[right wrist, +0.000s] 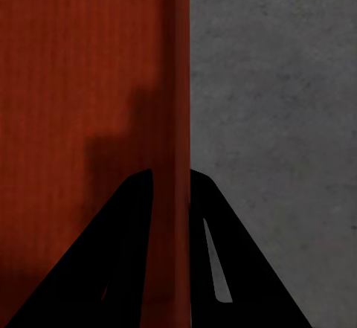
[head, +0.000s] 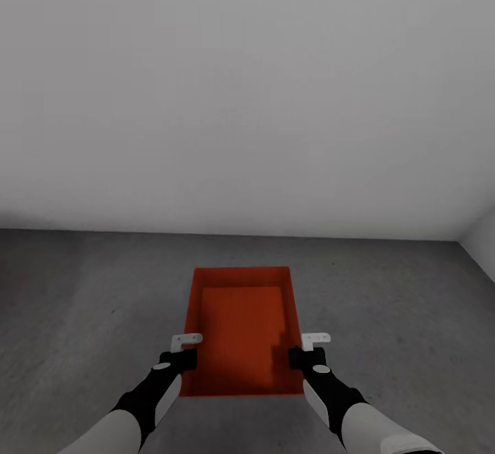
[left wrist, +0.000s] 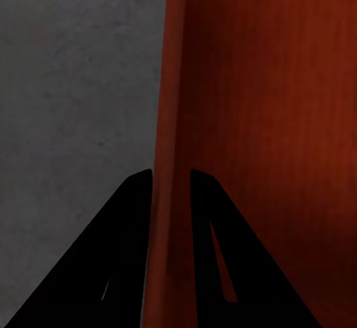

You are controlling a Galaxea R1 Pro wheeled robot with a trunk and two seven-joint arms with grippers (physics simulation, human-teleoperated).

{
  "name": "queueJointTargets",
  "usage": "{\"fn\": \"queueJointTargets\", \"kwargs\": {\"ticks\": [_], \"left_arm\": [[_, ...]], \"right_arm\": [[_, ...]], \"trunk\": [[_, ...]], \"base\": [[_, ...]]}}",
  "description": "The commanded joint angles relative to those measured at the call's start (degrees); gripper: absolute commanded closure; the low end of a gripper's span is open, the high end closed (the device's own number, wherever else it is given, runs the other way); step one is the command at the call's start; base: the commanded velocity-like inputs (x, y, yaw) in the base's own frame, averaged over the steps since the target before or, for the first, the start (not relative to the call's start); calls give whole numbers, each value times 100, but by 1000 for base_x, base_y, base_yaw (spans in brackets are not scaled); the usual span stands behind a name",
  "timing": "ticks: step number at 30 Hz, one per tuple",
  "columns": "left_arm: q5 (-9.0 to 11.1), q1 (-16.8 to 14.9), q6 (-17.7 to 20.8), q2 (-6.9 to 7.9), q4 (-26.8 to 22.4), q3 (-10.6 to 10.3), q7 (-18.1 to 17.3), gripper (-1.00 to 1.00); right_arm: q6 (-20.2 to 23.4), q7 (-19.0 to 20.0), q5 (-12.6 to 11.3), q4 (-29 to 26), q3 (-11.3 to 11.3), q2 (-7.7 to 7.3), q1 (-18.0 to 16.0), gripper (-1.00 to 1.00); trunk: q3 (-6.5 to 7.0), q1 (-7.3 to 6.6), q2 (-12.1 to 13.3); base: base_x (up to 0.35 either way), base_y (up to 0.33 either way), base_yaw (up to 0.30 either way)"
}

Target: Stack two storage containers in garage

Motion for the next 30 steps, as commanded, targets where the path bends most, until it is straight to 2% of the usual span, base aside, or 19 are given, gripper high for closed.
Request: {"fn": "queueJointTargets", "kwargs": {"ticks": [1, 30], "left_arm": [[-23, -4, -180, 62, -156, 8, 78, 100], [-22, -4, -181, 63, -156, 9, 78, 100]], "right_arm": [[-8, -42, -61, 26, 63, -23, 0, 100], [-14, -42, -61, 26, 63, -22, 2, 100]], "trunk": [[-24, 23, -46], [-545, 660, -1209]], "base": [[0, 0, 0], [0, 0, 0]]}}
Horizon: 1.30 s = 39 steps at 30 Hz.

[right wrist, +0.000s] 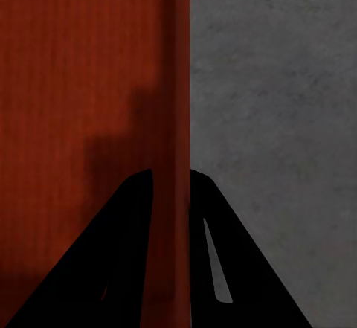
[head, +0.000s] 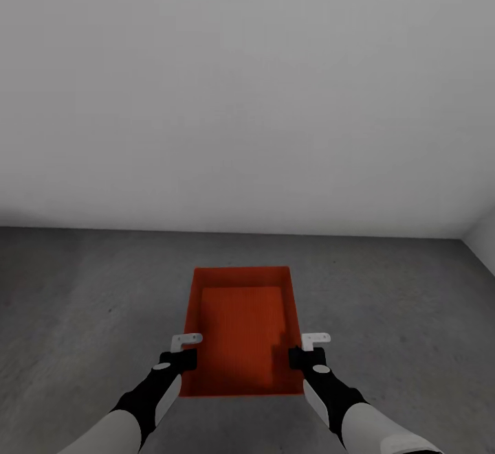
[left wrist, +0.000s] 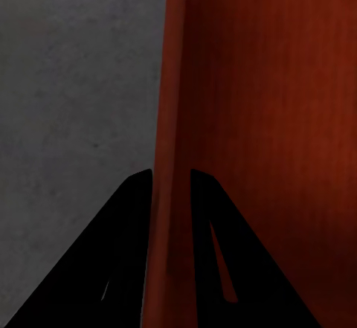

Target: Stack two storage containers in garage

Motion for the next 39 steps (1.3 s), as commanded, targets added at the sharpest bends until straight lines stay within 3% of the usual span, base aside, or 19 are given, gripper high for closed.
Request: {"fn": "queueJointTargets", "kwargs": {"ticks": [1, 26, 39], "left_arm": [[-24, -4, -169, 64, -166, 11, 78, 100], [-24, -4, -172, 65, -166, 11, 78, 100], [-25, -4, -172, 66, -166, 9, 78, 100]], "right_arm": [[-10, -43, -60, 26, 60, -21, -2, 100], [0, -43, -60, 26, 60, -17, 0, 100], [22, -49, -60, 26, 65, -4, -4, 100]], "trunk": [[-23, 23, -45], [-472, 572, -1047], [-706, 857, -1569]], "base": [[0, 0, 0], [0, 0, -1], [0, 0, -160]]}}
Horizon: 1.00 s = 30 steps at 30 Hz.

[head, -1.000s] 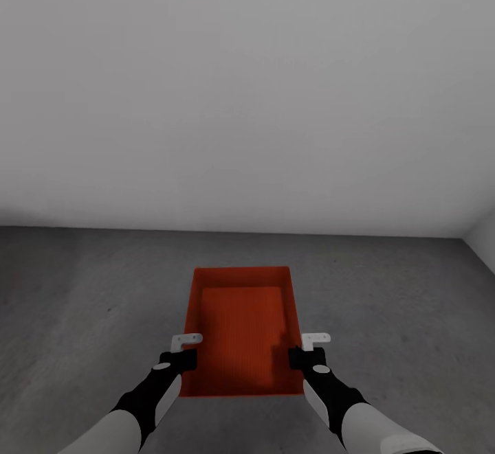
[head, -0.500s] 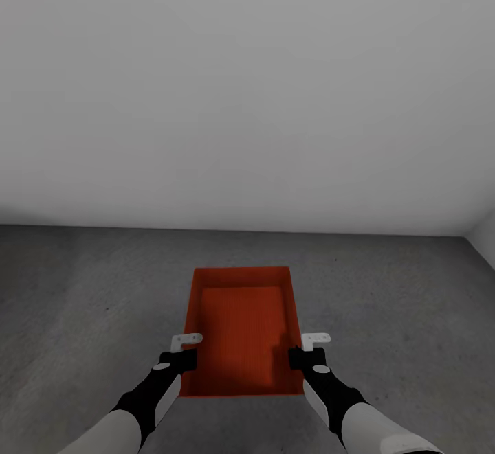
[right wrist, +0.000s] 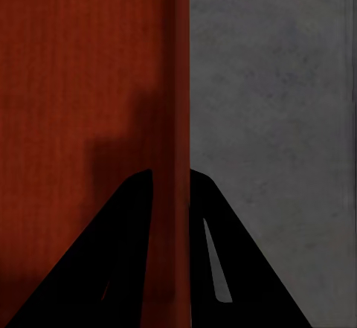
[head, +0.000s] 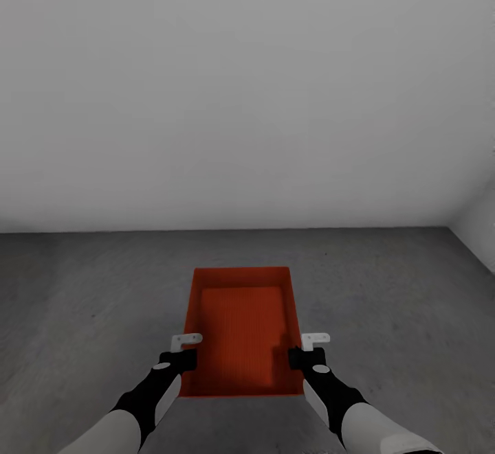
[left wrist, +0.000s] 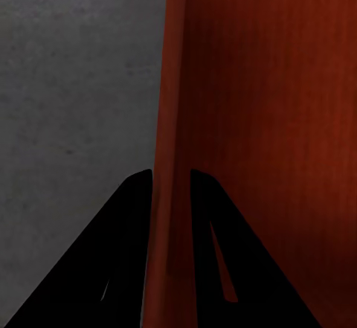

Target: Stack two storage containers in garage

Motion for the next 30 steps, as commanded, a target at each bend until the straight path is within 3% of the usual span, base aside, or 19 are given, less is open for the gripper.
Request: {"fn": "queueJointTargets", "kwargs": {"ticks": [1, 30], "left_arm": [[-28, -2, -211, 59, -157, 10, 80, 100], [-28, -2, -211, 58, -157, 11, 80, 100]], "right_arm": [[-12, -47, -58, 28, 60, -7, -2, 100], [-1, -42, -58, 28, 57, -22, 0, 100]], "trunk": [[-23, 22, -44], [-544, 659, -1207]], "base": [[0, 0, -129], [0, 0, -10]]}}
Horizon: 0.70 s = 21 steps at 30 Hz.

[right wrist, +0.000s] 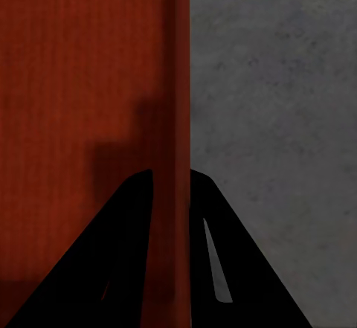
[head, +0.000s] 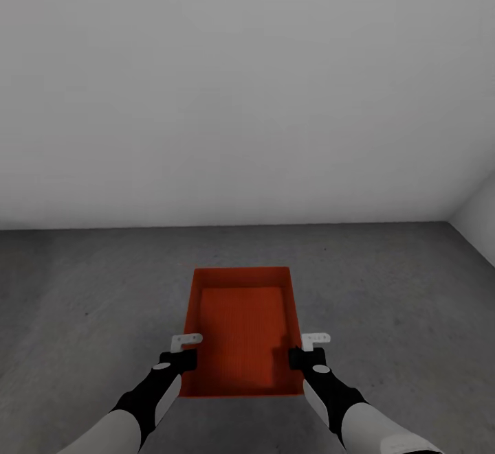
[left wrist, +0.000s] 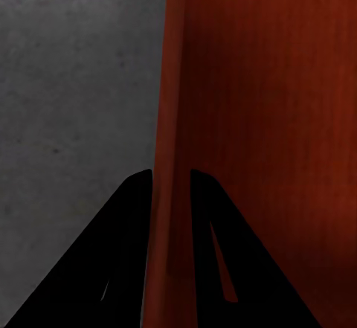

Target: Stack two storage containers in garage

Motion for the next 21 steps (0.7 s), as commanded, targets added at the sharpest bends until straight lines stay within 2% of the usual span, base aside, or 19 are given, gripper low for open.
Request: {"fn": "queueJointTargets", "kwargs": {"ticks": [1, 21], "left_arm": [[-24, -3, -215, 62, -162, 5, 78, 100], [-21, -3, -215, 62, -162, 6, 78, 100]], "right_arm": [[-8, -43, -59, 26, 63, -23, -1, 100], [-43, -51, -59, 26, 63, -21, 2, 100]], "trunk": [[-23, 22, -44], [-382, 461, -846]], "base": [[0, 0, 0], [0, 0, 0]]}}
